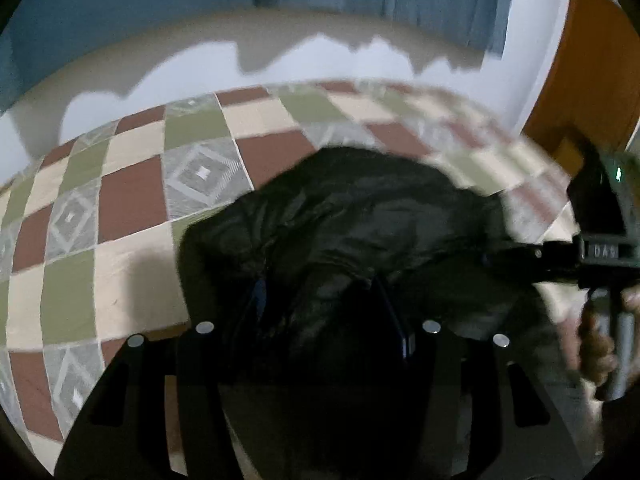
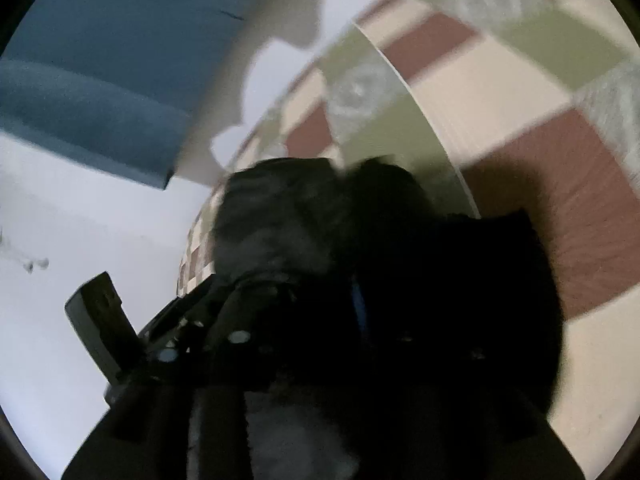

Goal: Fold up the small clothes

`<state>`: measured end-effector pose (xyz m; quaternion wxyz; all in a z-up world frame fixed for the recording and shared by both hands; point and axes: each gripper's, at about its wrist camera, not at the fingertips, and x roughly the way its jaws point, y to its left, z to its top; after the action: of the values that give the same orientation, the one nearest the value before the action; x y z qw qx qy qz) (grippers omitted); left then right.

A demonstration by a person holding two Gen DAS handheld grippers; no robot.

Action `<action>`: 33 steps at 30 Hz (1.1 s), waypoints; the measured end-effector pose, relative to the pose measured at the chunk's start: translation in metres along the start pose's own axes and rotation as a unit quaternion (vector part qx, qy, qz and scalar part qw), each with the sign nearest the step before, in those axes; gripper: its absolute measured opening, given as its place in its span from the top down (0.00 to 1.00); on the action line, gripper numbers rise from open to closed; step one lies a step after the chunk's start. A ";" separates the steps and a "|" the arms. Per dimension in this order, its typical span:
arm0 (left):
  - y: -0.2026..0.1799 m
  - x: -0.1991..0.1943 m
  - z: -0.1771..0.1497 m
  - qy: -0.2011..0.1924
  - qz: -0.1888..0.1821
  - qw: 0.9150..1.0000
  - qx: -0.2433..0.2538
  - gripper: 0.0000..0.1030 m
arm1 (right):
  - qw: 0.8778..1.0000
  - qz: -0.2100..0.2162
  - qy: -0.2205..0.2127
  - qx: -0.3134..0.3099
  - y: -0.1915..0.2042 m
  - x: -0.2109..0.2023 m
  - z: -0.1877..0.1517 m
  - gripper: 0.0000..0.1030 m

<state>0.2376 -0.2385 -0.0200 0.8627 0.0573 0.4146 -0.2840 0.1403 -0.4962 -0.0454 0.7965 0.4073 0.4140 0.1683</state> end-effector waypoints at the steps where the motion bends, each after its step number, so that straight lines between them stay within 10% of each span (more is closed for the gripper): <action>1: 0.000 -0.014 -0.002 -0.008 -0.021 1.000 -0.010 0.47 | 1.000 0.011 -0.005 -0.004 0.005 -0.009 -0.005 0.53; 7: -0.033 -0.055 -0.050 -0.017 -0.101 0.995 -0.001 0.42 | 0.999 0.044 0.001 -0.014 0.012 -0.035 -0.063 0.47; 22: -0.060 0.004 -0.098 0.012 -0.003 0.999 0.040 0.42 | 0.998 0.021 -0.015 0.049 -0.049 -0.007 -0.100 0.62; 33: -0.050 -0.076 -0.100 -0.038 -0.052 0.998 -0.019 0.40 | 0.999 0.034 -0.035 0.001 0.005 -0.058 -0.112 0.50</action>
<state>0.1046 -0.2133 -0.0211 0.8626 0.0080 0.3894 -0.3228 0.0168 -0.4710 -0.0480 0.8040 0.4277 0.3715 0.1808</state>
